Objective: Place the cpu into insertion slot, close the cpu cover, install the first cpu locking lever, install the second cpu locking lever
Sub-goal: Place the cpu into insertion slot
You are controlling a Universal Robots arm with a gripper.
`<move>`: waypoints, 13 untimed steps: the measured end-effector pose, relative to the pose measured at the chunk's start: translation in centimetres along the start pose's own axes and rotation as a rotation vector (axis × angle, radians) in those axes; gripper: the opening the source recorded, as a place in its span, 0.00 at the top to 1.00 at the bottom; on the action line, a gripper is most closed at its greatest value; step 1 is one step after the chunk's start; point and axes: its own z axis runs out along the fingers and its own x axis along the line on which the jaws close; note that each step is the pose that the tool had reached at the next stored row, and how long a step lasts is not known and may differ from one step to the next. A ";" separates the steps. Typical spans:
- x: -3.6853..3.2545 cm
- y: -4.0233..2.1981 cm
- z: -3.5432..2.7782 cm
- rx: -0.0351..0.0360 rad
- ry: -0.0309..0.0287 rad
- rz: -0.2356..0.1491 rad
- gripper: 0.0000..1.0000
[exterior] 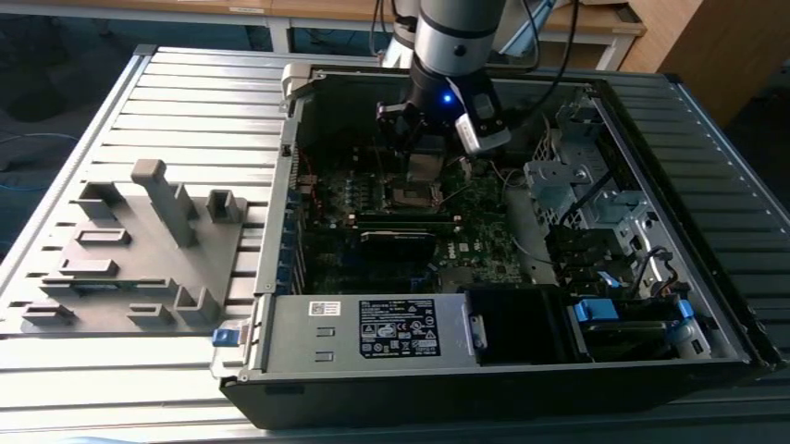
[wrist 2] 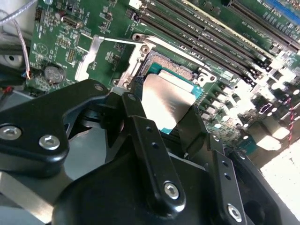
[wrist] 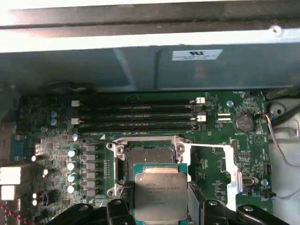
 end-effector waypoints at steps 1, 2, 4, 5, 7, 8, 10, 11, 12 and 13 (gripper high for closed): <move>0.00 0.00 0.04 -0.0002 -0.0013 0.015 0.46; 0.00 -0.01 0.05 -0.0003 -0.0025 0.032 0.46; 0.00 -0.01 0.06 -0.0005 -0.0037 0.047 0.46; 0.00 -0.01 0.06 -0.0006 -0.0038 0.047 0.46; 0.00 -0.01 0.07 -0.0007 -0.0039 0.048 0.46; 0.00 -0.01 0.07 -0.0007 -0.0040 0.049 0.46; 0.00 -0.01 0.10 -0.0011 -0.0055 0.066 0.46; 0.00 -0.01 0.11 -0.0013 -0.0066 0.080 0.46; 0.00 -0.01 0.12 -0.0015 -0.0079 0.096 0.46; 0.00 -0.01 0.13 -0.0017 -0.0088 0.107 0.46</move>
